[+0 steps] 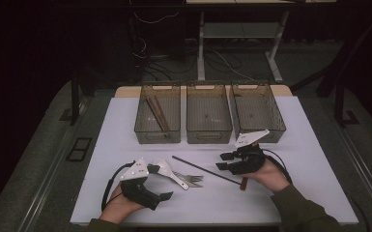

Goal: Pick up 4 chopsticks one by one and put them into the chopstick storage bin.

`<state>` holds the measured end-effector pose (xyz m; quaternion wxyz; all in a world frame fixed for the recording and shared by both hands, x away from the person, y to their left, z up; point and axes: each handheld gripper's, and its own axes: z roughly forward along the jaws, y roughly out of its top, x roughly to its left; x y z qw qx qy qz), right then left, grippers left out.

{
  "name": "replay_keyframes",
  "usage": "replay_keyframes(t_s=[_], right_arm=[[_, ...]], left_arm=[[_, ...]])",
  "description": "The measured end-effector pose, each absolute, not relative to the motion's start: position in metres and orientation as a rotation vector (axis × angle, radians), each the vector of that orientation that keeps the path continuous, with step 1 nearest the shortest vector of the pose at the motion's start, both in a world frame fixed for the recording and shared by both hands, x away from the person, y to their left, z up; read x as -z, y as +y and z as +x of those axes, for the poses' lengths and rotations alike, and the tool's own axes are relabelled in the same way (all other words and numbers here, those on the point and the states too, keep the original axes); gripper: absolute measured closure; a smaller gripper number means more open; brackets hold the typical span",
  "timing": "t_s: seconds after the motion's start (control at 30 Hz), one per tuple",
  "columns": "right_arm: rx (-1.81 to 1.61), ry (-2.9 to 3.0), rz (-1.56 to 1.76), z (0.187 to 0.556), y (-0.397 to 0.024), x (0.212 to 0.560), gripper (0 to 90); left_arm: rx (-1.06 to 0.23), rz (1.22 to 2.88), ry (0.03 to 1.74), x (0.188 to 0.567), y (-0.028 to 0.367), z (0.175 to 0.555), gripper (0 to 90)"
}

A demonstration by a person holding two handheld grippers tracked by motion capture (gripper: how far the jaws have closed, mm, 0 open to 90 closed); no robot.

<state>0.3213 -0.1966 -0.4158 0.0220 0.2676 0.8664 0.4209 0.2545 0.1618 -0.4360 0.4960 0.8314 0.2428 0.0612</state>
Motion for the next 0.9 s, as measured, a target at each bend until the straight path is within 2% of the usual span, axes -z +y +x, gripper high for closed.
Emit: replay_keyframes(t_s=[0.53,0.9], right_arm=[[-1.119,2.808,0.739,0.318,-0.176,0.437,78.2],[-1.091,2.817,0.725,0.318,-0.173,0.442,81.2]], left_arm=[[-0.154,2.01,0.593,0.435,0.164,0.254,0.0],[-0.155,2.008,0.593,0.435,0.164,0.254,0.0]])
